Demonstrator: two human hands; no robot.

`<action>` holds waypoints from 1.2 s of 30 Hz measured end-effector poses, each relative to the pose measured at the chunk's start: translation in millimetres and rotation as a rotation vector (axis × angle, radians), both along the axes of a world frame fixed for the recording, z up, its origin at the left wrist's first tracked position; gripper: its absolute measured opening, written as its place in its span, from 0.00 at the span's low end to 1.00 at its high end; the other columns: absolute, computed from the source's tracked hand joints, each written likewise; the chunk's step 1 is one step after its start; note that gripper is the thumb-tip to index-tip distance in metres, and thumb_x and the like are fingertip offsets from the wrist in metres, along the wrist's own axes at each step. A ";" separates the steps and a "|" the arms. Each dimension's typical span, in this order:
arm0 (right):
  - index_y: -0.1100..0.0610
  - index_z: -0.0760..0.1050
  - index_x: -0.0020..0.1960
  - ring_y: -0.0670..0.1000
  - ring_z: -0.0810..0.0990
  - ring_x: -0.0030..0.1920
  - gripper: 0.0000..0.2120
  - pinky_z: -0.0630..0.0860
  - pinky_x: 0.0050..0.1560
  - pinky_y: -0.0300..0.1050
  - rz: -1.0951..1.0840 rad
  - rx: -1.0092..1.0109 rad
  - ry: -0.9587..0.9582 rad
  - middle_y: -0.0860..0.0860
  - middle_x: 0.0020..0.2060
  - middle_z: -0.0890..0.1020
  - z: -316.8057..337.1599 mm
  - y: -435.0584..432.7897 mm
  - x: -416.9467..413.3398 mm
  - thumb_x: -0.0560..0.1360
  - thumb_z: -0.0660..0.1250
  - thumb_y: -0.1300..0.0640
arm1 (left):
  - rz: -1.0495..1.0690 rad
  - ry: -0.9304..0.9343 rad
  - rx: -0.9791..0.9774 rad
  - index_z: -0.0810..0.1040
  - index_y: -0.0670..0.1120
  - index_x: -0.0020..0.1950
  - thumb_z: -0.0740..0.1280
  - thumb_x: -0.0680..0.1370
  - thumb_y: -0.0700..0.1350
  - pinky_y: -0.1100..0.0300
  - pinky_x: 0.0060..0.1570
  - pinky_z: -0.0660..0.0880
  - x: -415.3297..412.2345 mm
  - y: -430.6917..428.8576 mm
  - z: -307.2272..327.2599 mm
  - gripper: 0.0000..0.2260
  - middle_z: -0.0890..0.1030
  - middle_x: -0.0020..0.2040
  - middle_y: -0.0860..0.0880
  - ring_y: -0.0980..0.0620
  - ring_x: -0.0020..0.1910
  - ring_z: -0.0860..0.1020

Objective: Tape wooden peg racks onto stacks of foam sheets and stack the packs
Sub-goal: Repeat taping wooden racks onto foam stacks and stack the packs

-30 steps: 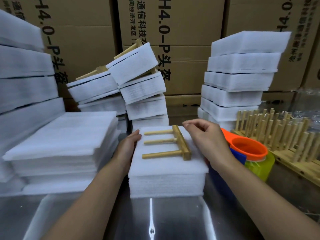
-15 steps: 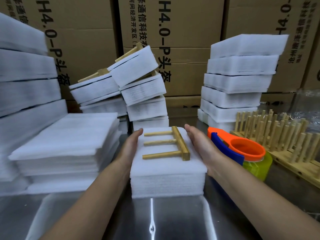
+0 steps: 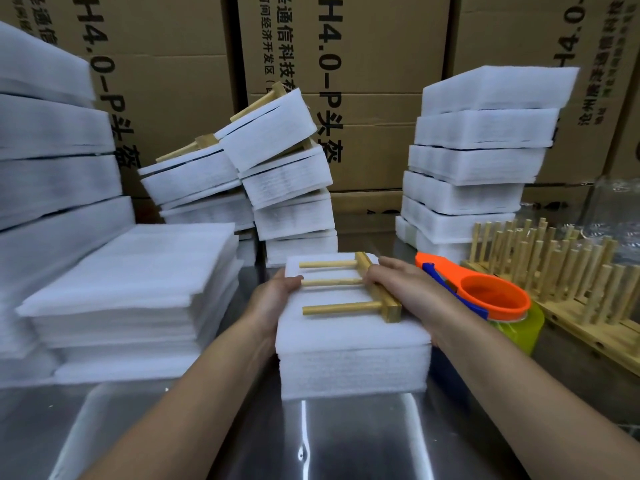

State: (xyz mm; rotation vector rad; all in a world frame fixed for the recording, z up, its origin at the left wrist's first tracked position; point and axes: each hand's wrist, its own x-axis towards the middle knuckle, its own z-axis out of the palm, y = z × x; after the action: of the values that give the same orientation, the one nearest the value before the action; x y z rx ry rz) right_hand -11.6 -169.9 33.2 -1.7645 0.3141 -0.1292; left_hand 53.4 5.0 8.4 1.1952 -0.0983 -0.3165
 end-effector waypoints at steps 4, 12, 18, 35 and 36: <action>0.47 0.71 0.69 0.45 0.77 0.51 0.26 0.72 0.38 0.37 -0.067 -0.069 -0.122 0.48 0.61 0.77 -0.7 -1.4 0.9 0.71 0.67 0.56 | 0.000 -0.007 0.007 0.74 0.47 0.63 0.57 0.80 0.37 0.60 0.29 0.77 -2.6 0.6 0.7 0.14 0.82 0.47 0.45 0.47 0.41 0.81; 0.47 0.74 0.65 0.46 0.78 0.52 0.22 0.74 0.42 0.38 -0.043 -0.104 -0.163 0.46 0.54 0.80 -3.6 -2.1 2.3 0.72 0.67 0.55 | 0.005 -0.022 0.030 0.73 0.46 0.60 0.58 0.80 0.37 0.62 0.22 0.75 -8.2 -1.0 5.7 0.11 0.82 0.41 0.47 0.51 0.30 0.82; 0.46 0.74 0.64 0.47 0.78 0.53 0.21 0.74 0.44 0.39 -0.014 -0.133 -0.159 0.45 0.54 0.79 -3.9 -3.2 2.4 0.72 0.68 0.55 | 0.008 -0.039 0.027 0.74 0.46 0.58 0.59 0.80 0.37 0.65 0.21 0.73 -14.5 -1.4 9.3 0.10 0.83 0.31 0.50 0.53 0.27 0.81; 0.47 0.72 0.62 0.47 0.73 0.60 0.15 0.72 0.57 0.46 -0.277 -0.446 -0.452 0.46 0.60 0.75 5.9 -16.2 -13.7 0.76 0.63 0.47 | 0.019 -0.085 0.075 0.75 0.49 0.52 0.61 0.79 0.38 0.68 0.19 0.71 -10.0 -2.9 7.3 0.08 0.82 0.28 0.54 0.57 0.25 0.80; 0.46 0.72 0.58 0.46 0.74 0.58 0.11 0.72 0.53 0.43 -0.345 -0.512 -0.539 0.46 0.58 0.76 8.3 -21.8 -21.7 0.76 0.64 0.48 | 0.015 -0.086 0.079 0.75 0.48 0.53 0.61 0.78 0.38 0.68 0.19 0.71 -8.5 -3.1 6.5 0.08 0.82 0.28 0.54 0.57 0.25 0.80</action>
State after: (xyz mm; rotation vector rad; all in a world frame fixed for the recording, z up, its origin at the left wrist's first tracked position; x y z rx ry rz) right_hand -33.3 -191.7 41.5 -2.0731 0.1944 -0.9871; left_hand 44.9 2.0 14.8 1.2876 -0.1530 -0.2580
